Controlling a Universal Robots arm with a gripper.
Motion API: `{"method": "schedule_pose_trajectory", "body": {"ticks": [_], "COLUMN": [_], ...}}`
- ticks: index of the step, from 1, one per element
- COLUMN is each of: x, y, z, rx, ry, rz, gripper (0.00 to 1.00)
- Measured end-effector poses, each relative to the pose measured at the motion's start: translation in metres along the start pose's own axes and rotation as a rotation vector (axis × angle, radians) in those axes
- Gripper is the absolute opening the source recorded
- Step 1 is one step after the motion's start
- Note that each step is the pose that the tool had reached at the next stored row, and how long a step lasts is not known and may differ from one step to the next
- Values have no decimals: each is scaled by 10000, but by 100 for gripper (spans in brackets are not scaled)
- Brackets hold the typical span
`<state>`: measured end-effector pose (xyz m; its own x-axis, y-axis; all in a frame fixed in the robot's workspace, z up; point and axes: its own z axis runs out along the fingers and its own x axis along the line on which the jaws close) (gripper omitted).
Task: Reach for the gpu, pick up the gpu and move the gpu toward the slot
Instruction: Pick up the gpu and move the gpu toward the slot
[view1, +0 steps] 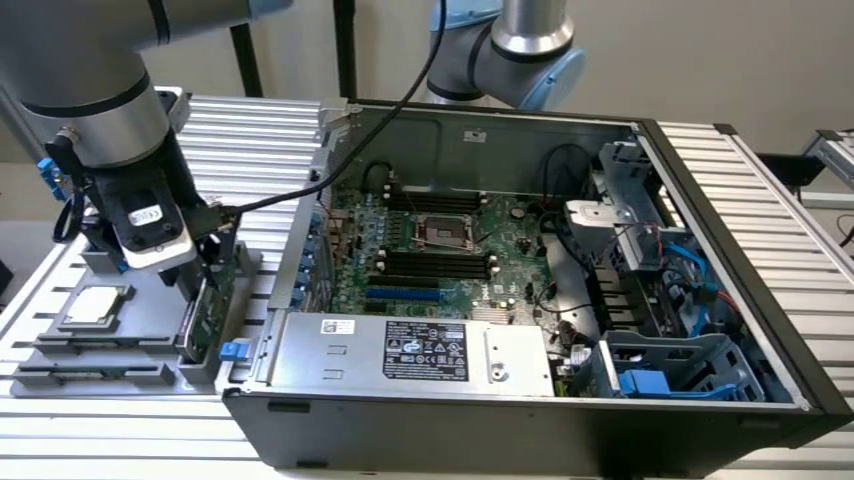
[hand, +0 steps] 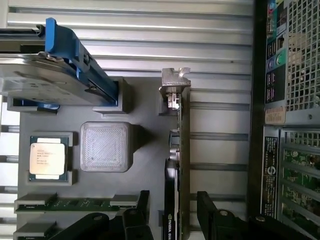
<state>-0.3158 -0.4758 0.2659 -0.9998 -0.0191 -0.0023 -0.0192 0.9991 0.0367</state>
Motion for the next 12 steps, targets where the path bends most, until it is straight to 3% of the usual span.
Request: {"method": "schedule_pose_trajectory", "body": {"ticks": [12], "x": [19], "y": [23], "z": [220], "rx": [42], "ry": [-33], "rz": [0], "gripper": [50]}}
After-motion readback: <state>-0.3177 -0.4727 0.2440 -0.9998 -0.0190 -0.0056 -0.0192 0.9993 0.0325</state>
